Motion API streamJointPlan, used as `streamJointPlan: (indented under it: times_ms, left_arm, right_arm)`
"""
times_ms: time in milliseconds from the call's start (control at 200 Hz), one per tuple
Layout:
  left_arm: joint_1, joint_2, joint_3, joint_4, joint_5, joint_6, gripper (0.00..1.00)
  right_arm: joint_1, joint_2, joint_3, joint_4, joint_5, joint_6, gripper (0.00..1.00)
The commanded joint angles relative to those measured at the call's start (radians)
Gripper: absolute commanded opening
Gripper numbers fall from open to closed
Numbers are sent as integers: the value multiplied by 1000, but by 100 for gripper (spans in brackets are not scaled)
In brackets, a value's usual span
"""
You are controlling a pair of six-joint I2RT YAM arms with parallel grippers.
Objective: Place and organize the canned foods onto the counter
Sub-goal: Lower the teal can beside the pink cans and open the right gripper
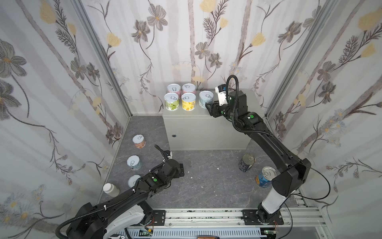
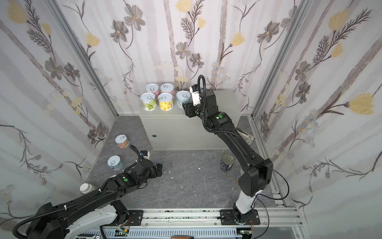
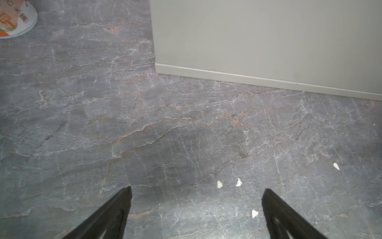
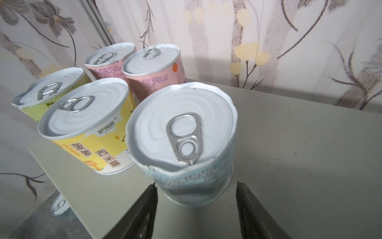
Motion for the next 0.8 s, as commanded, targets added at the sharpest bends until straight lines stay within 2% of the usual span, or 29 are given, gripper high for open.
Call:
streamJointPlan:
  times_ms: [0,794]
  left_arm:
    - [2,1,-3,25,-8,-4,100]
    - [11,9,-13,37,-7,-4,100]
  right_arm:
    - [2,24,25,30,29,34,60]
    - [-2,209,243,-12,16,16,62]
